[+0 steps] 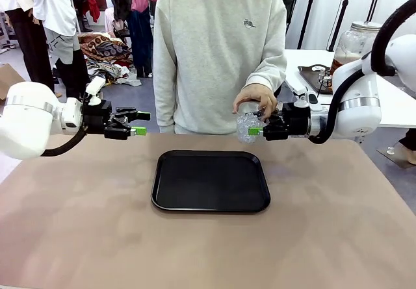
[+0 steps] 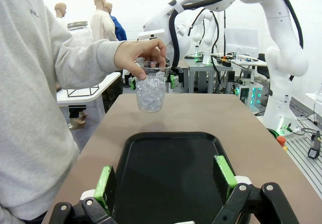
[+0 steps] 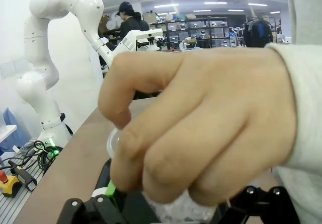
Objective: Pour the drink into the iced cup.
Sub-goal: Open the gripper to release the iced cup you were holding.
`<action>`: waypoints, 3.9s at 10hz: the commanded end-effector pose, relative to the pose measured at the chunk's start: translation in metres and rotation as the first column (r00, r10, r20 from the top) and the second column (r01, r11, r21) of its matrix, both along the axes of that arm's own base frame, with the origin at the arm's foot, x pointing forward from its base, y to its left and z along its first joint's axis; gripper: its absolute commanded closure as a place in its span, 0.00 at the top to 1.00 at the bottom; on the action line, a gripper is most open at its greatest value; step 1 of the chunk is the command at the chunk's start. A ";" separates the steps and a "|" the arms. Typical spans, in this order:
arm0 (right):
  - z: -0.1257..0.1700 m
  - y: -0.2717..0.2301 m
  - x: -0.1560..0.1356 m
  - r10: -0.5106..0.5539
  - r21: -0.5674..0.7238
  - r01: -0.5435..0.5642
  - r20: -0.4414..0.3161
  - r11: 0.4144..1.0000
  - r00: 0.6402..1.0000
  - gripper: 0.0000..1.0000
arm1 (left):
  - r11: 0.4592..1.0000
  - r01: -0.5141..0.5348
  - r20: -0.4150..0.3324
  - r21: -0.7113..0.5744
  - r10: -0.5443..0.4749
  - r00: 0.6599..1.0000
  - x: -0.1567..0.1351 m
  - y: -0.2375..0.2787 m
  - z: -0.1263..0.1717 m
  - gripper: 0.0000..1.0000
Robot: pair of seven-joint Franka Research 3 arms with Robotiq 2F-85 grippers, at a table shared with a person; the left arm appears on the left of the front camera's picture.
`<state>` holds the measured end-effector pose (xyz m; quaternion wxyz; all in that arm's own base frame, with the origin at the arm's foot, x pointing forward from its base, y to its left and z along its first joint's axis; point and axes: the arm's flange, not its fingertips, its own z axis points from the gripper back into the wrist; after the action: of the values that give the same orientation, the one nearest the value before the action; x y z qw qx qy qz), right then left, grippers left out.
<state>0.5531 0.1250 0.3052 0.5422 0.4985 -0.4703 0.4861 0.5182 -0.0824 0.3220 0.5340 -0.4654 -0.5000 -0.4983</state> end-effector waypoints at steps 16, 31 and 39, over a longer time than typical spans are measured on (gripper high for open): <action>-0.029 -0.104 -0.057 -0.057 -0.028 0.059 0.057 0.998 0.997 1.00 | 1.000 -0.010 0.002 -0.009 0.010 1.000 -0.001 0.000 0.001 1.00; -0.029 -0.104 -0.057 -0.057 -0.028 0.059 0.057 0.998 0.997 1.00 | 1.000 -0.010 0.002 -0.009 0.010 1.000 -0.001 0.000 0.001 1.00; -0.029 -0.104 -0.057 -0.057 -0.028 0.059 0.057 0.998 0.997 1.00 | 1.000 -0.010 0.002 -0.009 0.010 1.000 -0.001 0.000 0.001 1.00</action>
<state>0.4954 0.0217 0.2741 0.5507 0.4643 -0.4917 0.4893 0.5182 -0.0824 0.3219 0.5341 -0.4654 -0.5000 -0.4982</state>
